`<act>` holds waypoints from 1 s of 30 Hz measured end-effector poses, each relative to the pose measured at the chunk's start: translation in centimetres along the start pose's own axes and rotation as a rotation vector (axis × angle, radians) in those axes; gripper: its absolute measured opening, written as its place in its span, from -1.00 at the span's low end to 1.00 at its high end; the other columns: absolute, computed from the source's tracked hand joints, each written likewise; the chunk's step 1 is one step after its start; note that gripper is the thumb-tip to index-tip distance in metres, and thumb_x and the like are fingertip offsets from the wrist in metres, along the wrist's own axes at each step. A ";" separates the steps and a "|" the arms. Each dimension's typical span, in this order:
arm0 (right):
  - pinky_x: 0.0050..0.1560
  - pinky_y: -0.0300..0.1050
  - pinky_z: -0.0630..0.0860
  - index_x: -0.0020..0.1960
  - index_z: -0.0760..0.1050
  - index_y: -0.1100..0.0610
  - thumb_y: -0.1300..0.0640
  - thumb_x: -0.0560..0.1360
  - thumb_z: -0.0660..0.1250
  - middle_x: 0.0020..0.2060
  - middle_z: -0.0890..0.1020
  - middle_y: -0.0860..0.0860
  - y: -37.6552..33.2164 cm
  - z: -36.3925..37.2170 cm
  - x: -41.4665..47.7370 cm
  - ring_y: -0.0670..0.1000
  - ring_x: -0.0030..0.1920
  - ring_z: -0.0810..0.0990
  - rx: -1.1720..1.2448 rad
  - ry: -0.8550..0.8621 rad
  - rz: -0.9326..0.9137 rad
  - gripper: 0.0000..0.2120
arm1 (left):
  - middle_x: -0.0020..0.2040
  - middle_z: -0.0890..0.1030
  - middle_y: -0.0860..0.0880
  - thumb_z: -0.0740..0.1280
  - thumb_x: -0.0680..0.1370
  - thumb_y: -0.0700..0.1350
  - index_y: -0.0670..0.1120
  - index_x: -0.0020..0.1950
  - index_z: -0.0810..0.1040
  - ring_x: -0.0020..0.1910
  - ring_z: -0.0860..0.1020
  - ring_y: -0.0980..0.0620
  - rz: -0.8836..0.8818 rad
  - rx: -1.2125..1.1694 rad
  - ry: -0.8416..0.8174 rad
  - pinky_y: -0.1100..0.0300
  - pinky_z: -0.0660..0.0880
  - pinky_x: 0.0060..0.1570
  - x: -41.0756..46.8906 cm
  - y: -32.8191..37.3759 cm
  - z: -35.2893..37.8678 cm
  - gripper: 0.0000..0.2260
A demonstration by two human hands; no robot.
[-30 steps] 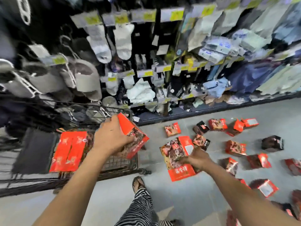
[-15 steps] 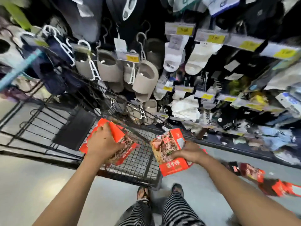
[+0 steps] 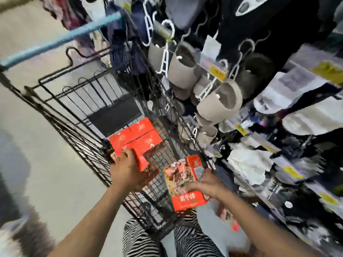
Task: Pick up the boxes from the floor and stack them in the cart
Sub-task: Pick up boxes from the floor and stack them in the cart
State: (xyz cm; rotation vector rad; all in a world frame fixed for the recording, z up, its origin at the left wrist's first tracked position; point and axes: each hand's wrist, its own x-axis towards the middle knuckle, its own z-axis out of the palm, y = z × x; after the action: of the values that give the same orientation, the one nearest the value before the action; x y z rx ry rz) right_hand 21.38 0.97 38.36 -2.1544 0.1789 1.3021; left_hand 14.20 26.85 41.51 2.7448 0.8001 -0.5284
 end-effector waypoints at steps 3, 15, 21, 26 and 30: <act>0.01 -0.01 0.61 -0.01 0.46 -0.02 -0.38 -0.26 0.57 -0.12 0.71 -0.07 -0.5 0.3 2.5 -0.03 -0.15 0.70 -0.016 -0.016 -0.030 -0.09 | 0.19 0.46 -0.20 0.40 0.19 0.45 -0.20 0.40 0.21 0.11 0.50 -0.24 -0.046 0.008 0.002 -0.04 0.46 0.03 0.9 0.5 3.3 0.03; -0.20 -0.15 0.62 0.17 0.41 0.12 0.05 0.22 0.61 -0.08 0.68 0.01 1.1 2.9 12.0 -0.05 -0.22 0.71 -0.026 -0.072 -0.043 -0.38 | 0.23 0.42 -0.25 0.54 0.32 0.09 -0.17 0.42 0.19 0.15 0.46 -0.22 -0.171 0.050 -0.017 -0.10 0.44 0.13 5.7 -0.2 15.1 -0.17; -0.02 -0.02 0.63 0.15 0.43 0.08 0.05 0.19 0.63 -0.08 0.67 -0.03 1.4 4.2 15.1 -0.03 -0.16 0.69 -0.014 -0.082 -0.028 -0.38 | 0.16 0.49 -0.32 0.59 0.22 -0.17 -0.23 0.37 0.34 0.11 0.49 -0.30 -0.153 0.147 0.043 -0.17 0.47 0.12 7.3 -2.0 18.2 -0.22; -0.28 -0.25 0.48 0.16 0.32 0.06 0.07 0.29 0.58 -0.07 0.60 -0.07 0.1 4.3 15.8 -0.09 -0.18 0.63 -0.004 -0.120 -0.074 -0.41 | 0.32 0.39 -0.32 0.59 0.27 -0.13 -0.21 0.50 0.20 0.27 0.42 -0.27 -0.123 0.187 0.056 -0.13 0.35 0.31 8.4 -2.7 18.6 -0.10; -0.32 -0.32 0.44 0.05 0.35 -0.01 0.09 0.29 0.58 -0.07 0.61 -0.06 -0.5 4.1 16.5 -0.14 -0.18 0.61 -0.015 -0.138 -0.117 -0.51 | 0.45 0.19 -0.35 0.60 0.25 -0.09 -0.04 0.54 0.01 0.42 0.22 -0.28 -0.169 0.114 0.131 -0.15 0.15 0.42 8.6 -2.6 19.8 0.04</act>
State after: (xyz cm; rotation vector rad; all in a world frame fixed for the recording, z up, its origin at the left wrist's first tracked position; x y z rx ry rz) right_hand 26.83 6.84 23.33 -2.0455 -0.0126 1.3822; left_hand 14.12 26.73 19.79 2.8562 1.0720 -0.4421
